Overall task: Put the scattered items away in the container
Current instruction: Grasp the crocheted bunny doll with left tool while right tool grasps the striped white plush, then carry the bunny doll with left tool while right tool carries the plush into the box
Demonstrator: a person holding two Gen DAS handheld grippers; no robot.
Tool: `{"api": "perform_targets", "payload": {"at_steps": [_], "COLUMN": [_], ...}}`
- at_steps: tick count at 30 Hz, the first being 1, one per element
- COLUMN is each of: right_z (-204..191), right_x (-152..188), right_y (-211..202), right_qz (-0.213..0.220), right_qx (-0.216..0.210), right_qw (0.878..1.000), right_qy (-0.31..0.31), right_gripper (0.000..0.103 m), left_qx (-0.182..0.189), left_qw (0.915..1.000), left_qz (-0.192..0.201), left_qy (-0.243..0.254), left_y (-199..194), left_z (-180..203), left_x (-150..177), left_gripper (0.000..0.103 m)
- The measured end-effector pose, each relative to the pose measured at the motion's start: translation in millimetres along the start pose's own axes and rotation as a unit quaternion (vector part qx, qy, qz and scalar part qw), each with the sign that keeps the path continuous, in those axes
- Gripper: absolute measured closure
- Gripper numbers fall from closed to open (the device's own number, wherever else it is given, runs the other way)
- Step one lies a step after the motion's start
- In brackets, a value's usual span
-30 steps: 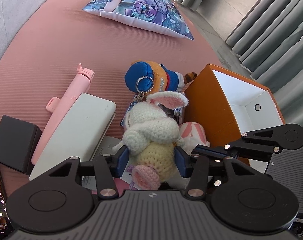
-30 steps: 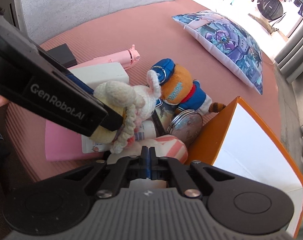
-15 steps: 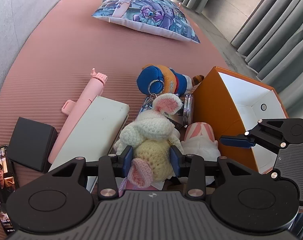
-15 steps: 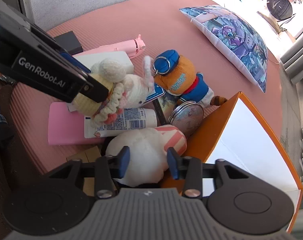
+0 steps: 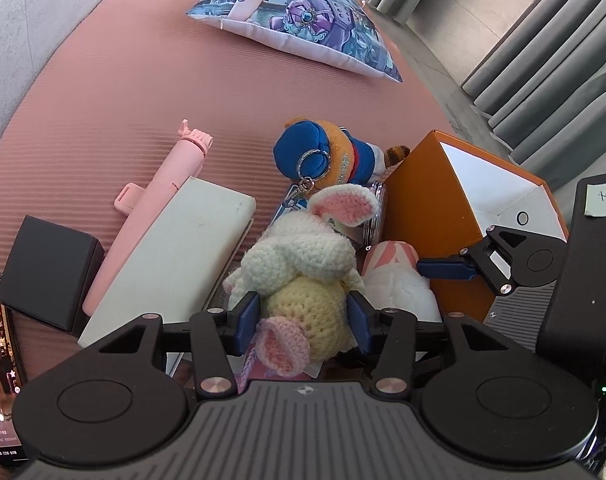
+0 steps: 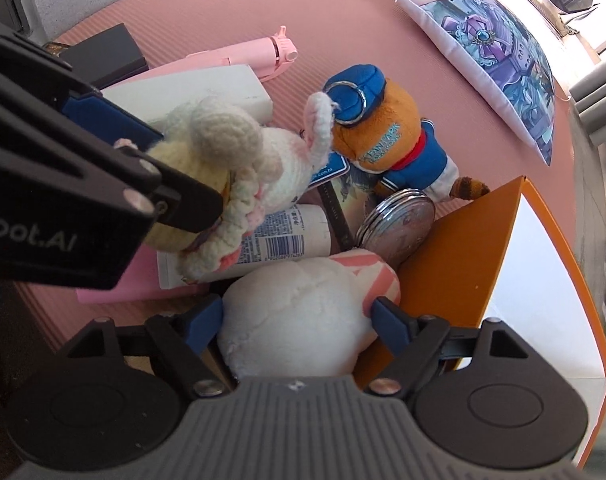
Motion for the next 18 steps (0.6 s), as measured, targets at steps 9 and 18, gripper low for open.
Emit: {"api": "perform_targets", "payload": {"at_steps": [9,18], "right_z": [5,12], "right_x": [8,22], "right_y": [-5,-32], "right_qz": [0.03,0.076], "right_qx": [0.003,-0.006], "right_qw": [0.999,0.997], "right_qy": [-0.011,0.007], "right_gripper": [0.027,0.037], "left_qx": [0.004,0.01], "left_qw": [1.0,0.9999], "left_qz": [0.001,0.002], "left_qy": [-0.003,0.004], "left_y": [4,3], "left_z": [0,2], "left_x": [1,2], "left_gripper": [0.045,0.054]}}
Point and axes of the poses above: each gripper's, at about its wrist camera, not at the fingertips, and y roughly the way its jaws point, z to its right, x to its underside, the point moved 2 cm from there along y, roughly the way its jaws point, and after that the axes turned 9 degrees about z, right-handed, at the moved point
